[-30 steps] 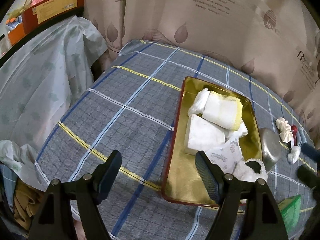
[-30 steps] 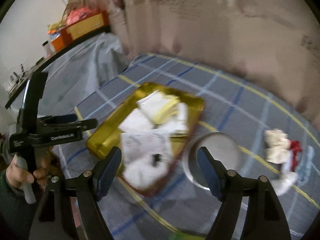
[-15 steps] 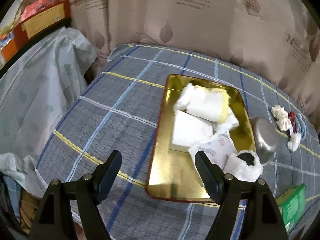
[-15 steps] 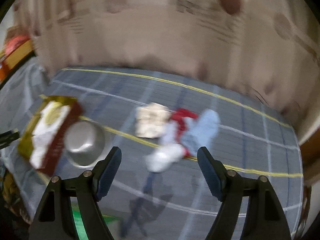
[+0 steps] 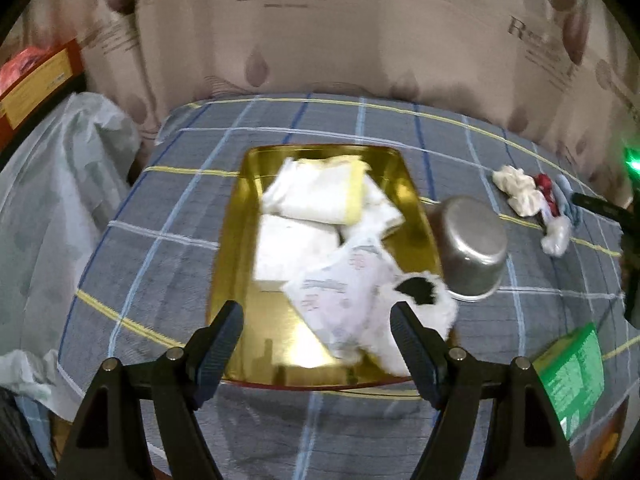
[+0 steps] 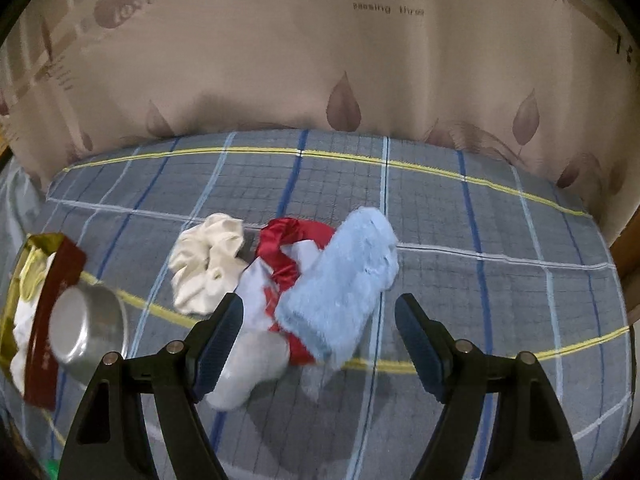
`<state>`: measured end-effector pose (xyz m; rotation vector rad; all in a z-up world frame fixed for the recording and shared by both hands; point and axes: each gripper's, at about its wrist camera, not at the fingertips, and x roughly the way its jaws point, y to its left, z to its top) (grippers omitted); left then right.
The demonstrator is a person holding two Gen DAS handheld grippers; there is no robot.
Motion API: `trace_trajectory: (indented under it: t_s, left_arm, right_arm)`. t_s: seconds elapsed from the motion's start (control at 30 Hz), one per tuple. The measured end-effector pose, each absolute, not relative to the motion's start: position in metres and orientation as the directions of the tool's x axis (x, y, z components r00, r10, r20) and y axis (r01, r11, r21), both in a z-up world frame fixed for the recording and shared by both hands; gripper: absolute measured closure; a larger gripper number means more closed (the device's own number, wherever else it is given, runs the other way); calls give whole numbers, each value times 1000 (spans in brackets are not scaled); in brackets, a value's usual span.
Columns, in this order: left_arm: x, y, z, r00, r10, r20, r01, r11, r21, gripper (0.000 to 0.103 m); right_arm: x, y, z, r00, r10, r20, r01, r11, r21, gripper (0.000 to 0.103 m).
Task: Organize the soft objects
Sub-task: 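Reach the right gripper to the blue fuzzy towel and grasp it, then lift the blue towel off the bed with the right gripper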
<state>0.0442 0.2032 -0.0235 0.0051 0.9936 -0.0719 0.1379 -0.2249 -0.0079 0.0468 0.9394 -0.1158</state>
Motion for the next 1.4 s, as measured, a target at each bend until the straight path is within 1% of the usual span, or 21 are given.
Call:
trace_trajectory:
  t_s: [0.17, 0.3, 0.37, 0.4, 0.47, 0.57, 0.67, 0.87, 1.1, 1.2, 1.3, 1.4]
  left_arm:
    - [47, 183, -23, 539, -71, -839, 109, 994, -14, 25]
    - [50, 167, -26, 527, -79, -846, 147, 989, -1, 25]
    - [53, 160, -28, 522, -81, -849, 159, 987, 3, 25]
    - [55, 155, -29, 518, -83, -851, 166, 986, 5, 25]
    - [59, 147, -30, 510, -87, -856, 181, 984, 8, 25]
    - [62, 133, -29, 508, -97, -856, 206, 978, 12, 25]
    - [65, 115, -27, 511, -116, -852, 246, 969, 16, 25]
    - [75, 72, -24, 498, -197, -845, 341, 940, -19, 25]
    - [80, 11, -21, 479, -267, -836, 475, 880, -9, 25]
    - [83, -9, -19, 469, -281, -837, 512, 859, -2, 25]
    - [87, -25, -21, 436, -305, -847, 539, 842, -25, 25]
    - [92, -42, -24, 403, -333, -852, 572, 819, -50, 25]
  right_arm:
    - [160, -235, -28, 565, -110, -818, 170, 985, -15, 28]
    - [170, -247, -42, 549, -129, -826, 207, 978, -15, 32]
    - [172, -253, -48, 542, -124, -831, 215, 977, -5, 40]
    - [173, -256, -51, 537, -118, -835, 220, 976, 3, 42]
    - [171, -262, -55, 534, -111, -838, 230, 973, 18, 55]
    - [166, -269, -57, 539, -104, -836, 234, 972, 30, 68]
    - [155, -278, -55, 553, -100, -827, 246, 968, 47, 73]
    - [121, -285, -44, 579, -117, -807, 233, 972, 26, 76]
    - [78, -278, -30, 606, -155, -780, 191, 981, -46, 76]
    - [62, -276, -23, 603, -141, -785, 173, 984, -44, 76]
    - [51, -275, -21, 589, -119, -799, 149, 988, -37, 76]
    - [46, -278, -31, 574, -110, -811, 152, 988, -27, 76]
